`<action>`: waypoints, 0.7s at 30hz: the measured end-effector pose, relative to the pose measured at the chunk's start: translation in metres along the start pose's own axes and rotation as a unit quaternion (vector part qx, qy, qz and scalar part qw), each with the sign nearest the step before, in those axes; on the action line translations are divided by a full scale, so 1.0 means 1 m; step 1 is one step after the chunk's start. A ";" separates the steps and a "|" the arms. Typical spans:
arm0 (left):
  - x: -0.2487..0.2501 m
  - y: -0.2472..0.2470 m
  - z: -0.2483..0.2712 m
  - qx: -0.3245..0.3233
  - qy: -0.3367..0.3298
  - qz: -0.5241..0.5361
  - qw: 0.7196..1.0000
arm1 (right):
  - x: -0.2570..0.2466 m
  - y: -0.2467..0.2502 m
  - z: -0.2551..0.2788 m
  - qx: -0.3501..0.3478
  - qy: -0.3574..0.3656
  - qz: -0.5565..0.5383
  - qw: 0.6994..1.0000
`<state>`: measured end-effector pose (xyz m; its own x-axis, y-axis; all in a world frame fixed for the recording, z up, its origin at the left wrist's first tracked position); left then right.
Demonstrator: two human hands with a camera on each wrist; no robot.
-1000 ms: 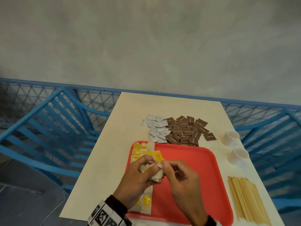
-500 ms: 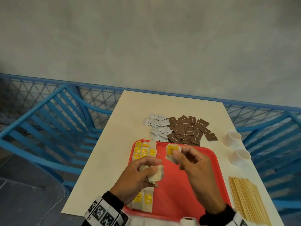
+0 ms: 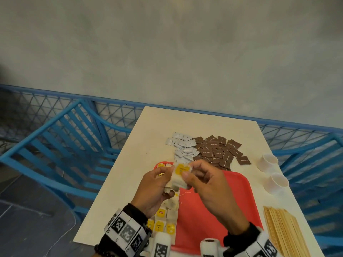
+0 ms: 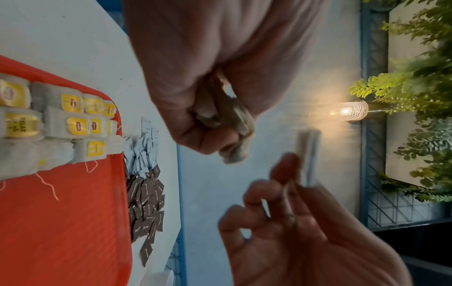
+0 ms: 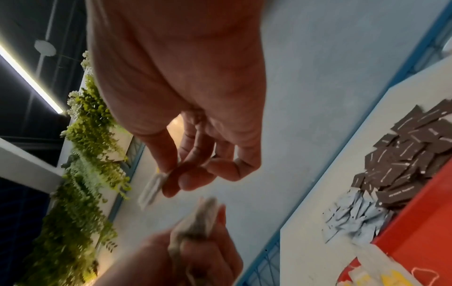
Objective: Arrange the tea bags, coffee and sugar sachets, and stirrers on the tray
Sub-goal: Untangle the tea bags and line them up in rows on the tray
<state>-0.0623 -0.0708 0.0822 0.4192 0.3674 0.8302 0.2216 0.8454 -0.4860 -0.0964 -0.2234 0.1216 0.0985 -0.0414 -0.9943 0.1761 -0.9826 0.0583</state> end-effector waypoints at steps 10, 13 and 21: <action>0.010 0.003 0.018 -0.100 -0.037 0.004 0.994 | 0.009 -0.010 -0.007 0.018 -0.004 0.036 0.999; 0.011 0.006 0.018 -0.094 -0.054 -0.029 0.994 | 0.006 -0.007 -0.006 0.021 0.007 0.017 1.000; 0.015 0.007 0.015 -0.121 -0.052 -0.076 0.988 | 0.004 -0.006 -0.009 0.028 0.026 0.032 0.999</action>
<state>-0.0678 -0.0531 0.0952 0.2738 0.2917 0.9165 0.4845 0.7814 -0.3934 -0.0881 -0.2157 0.1182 0.1591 -0.0961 -0.9826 0.1132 -0.9869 0.1148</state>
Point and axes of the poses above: each hand's wrist, its own z-axis away from the middle knuckle, its own y-axis out of the back of the hand, x = y × z, the point moved 2 cm from there along -z, towards the middle knuckle, and after that the axes turned 10 degrees about -x, right-handed, at the moved point
